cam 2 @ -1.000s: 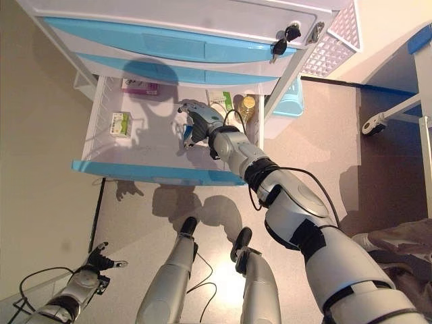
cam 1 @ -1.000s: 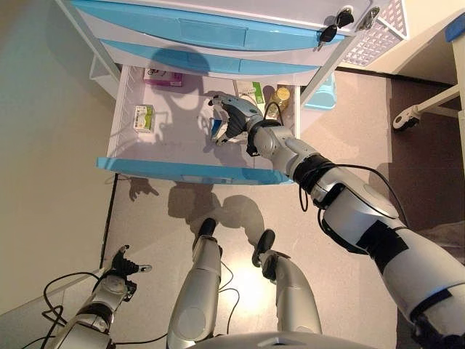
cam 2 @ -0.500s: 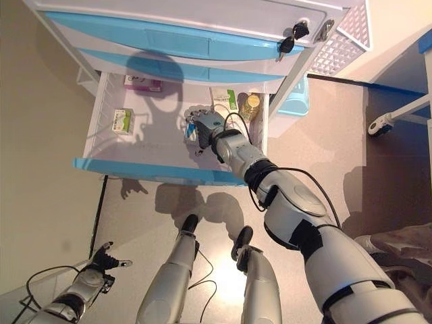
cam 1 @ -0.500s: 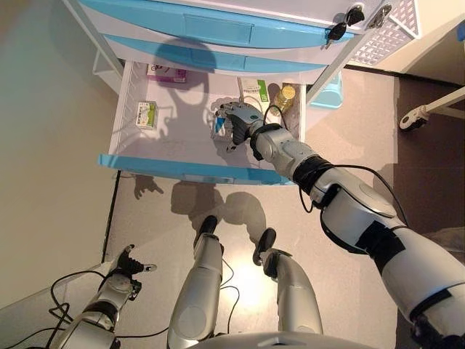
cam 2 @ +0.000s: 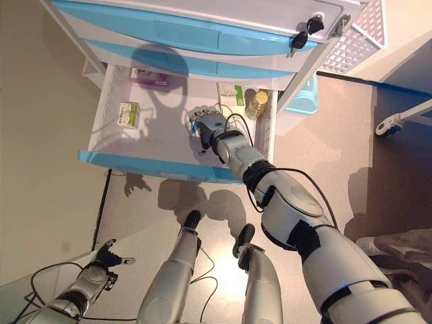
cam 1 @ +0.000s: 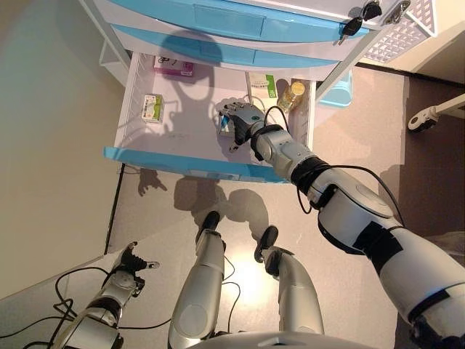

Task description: Open the drawer and pick up the medicine

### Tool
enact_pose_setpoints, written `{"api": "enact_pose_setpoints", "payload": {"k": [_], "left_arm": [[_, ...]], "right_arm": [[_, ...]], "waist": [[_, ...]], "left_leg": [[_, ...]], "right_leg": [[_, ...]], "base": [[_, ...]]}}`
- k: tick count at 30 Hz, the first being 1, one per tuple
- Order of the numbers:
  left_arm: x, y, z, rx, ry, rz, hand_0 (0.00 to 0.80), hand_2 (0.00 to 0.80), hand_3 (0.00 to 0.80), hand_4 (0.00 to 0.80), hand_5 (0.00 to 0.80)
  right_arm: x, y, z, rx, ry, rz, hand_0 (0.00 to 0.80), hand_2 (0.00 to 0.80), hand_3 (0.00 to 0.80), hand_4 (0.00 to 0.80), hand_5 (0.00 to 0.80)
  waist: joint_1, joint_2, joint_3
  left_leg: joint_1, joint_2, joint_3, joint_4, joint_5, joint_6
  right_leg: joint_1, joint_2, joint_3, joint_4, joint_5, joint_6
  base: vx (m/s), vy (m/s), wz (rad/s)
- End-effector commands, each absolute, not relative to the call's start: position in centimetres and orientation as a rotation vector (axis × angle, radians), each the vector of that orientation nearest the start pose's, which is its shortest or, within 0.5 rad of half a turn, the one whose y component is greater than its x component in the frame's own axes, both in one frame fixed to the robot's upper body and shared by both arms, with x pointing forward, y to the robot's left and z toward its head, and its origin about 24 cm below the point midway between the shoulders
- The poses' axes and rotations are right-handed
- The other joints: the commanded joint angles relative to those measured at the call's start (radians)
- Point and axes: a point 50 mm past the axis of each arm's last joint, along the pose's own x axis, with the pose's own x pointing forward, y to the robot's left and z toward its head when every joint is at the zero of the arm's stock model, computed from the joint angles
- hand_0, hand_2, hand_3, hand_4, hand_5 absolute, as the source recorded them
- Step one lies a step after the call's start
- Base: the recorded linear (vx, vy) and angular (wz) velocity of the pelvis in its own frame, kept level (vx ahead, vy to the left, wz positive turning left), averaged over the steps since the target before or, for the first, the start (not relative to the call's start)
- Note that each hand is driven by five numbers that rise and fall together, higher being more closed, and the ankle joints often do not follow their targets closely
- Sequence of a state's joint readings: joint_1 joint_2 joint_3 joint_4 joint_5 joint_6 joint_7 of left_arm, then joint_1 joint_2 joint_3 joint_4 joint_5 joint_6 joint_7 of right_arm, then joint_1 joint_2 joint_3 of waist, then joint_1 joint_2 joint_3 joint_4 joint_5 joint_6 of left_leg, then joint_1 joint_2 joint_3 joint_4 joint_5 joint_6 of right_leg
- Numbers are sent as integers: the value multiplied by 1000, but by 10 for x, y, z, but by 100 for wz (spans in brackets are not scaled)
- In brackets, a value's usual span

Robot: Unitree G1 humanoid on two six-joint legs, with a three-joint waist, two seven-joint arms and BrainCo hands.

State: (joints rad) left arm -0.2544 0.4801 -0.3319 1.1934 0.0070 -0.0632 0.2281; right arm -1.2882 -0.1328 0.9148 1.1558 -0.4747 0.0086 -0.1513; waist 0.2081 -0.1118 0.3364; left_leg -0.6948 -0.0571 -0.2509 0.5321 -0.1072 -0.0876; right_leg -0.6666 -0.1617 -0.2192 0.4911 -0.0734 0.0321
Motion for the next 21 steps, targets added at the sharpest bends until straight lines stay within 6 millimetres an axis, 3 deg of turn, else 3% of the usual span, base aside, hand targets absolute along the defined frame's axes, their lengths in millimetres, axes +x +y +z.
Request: {"api": "enact_pose_setpoints", "payload": {"k": [1, 2, 3, 5, 6, 7, 8, 9, 10, 11, 12, 13, 14, 21], "left_arm": [[198, 317, -87, 773, 852, 249, 0, 0, 0, 0, 0], [198, 316, -87, 774, 850, 247, 0, 0, 0, 0, 0], [197, 316, -88, 775, 854, 245, 0, 0, 0, 0, 0], [196, 315, -88, 774, 855, 243, 0, 0, 0, 0, 0], [197, 315, -88, 774, 852, 243, 0, 0, 0, 0, 0], [197, 314, -88, 770, 852, 242, 0, 0, 0, 0, 0], [198, 314, -88, 771, 850, 242, 0, 0, 0, 0, 0], [196, 313, -89, 769, 855, 239, 0, 0, 0, 0, 0], [197, 313, -89, 768, 853, 239, 0, 0, 0, 0, 0], [196, 313, -90, 767, 856, 241, 0, 0, 0, 0, 0], [196, 313, -89, 767, 854, 240, 0, 0, 0, 0, 0], [195, 313, -90, 768, 858, 242, 0, 0, 0, 0, 0], [196, 313, -90, 769, 854, 243, 0, 0, 0, 0, 0], [195, 312, -91, 763, 858, 254, 0, 0, 0, 0, 0]], "right_arm": [[414, -26, 214, -1533, -448, 199, 0, 0, 0, 0, 0], [415, -27, 215, -1535, -449, 194, 0, 0, 0, 0, 0], [415, -27, 214, -1536, -447, 192, 0, 0, 0, 0, 0], [415, -28, 214, -1536, -443, 185, 0, 0, 0, 0, 0], [415, -28, 215, -1536, -444, 182, 0, 0, 0, 0, 0], [416, -30, 215, -1536, -439, 171, 0, 0, 0, 0, 0], [416, -30, 216, -1536, -439, 168, 0, 0, 0, 0, 0], [417, -32, 215, -1532, -430, 162, 0, 0, 0, 0, 0], [417, -34, 216, -1528, -425, 152, 0, 0, 0, 0, 0], [417, -35, 216, -1525, -423, 149, 0, 0, 0, 0, 0], [418, -35, 217, -1525, -424, 146, 0, 0, 0, 0, 0], [419, -39, 217, -1508, -412, 131, 0, 0, 0, 0, 0], [420, -42, 219, -1496, -406, 115, 0, 0, 0, 0, 0], [425, -63, 226, -1417, -352, 16, 0, 0, 0, 0, 0]], "waist": [[10, 6, 37], [10, 9, 39], [10, 8, 37], [9, 10, 37], [9, 11, 39], [8, 11, 36], [8, 13, 38], [6, 14, 35], [5, 17, 37], [4, 16, 35], [4, 18, 37], [4, 17, 35], [4, 20, 36], [1, 26, 34]], "left_leg": [[-2, -67, 57, -40, 29, 98], [-14, -68, 60, -51, 66, 99], [-4, -67, 59, -38, 29, 98], [-4, -67, 59, -38, 29, 98], [-15, -68, 61, -51, 66, 99], [-5, -67, 60, -38, 29, 99], [-16, -68, 62, -51, 66, 99], [-6, -68, 60, -38, 29, 99], [-16, -69, 61, -51, 66, 100], [-5, -69, 59, -38, 28, 99], [-16, -69, 61, -51, 66, 100], [-4, -69, 60, -39, 29, 100], [-14, -70, 62, -52, 67, 101], [-14, -72, 66, -52, 66, 103]], "right_leg": [[51, 5, 28, 10, -11, 60], [42, 3, 22, -3, 21, 52], [49, 5, 29, 12, -10, 60], [48, 5, 28, 12, -10, 59], [40, 3, 21, -2, 22, 52], [48, 5, 28, 11, -9, 60], [40, 3, 21, -3, 22, 52], [46, 4, 30, 12, -9, 60], [38, 2, 23, -3, 23, 52], [46, 4, 31, 11, -9, 60], [38, 2, 24, -3, 23, 52], [47, 4, 32, 13, -8, 59], [39, 2, 25, -2, 24, 52], [35, 1, 28, -3, 29, 53]], "base": [[-91, 36, 0], [0, 0, 0], [0, 0, 0], [-2, 8, 1], [0, 0, 0], [-93, 28, 0], [91, -4, -2], [-95, 38, 0], [88, 0, 0], [-95, 33, 0], [94, -12, -2], [-87, 30, -1], [0, 0, 0], [-13, 4, 0]]}}
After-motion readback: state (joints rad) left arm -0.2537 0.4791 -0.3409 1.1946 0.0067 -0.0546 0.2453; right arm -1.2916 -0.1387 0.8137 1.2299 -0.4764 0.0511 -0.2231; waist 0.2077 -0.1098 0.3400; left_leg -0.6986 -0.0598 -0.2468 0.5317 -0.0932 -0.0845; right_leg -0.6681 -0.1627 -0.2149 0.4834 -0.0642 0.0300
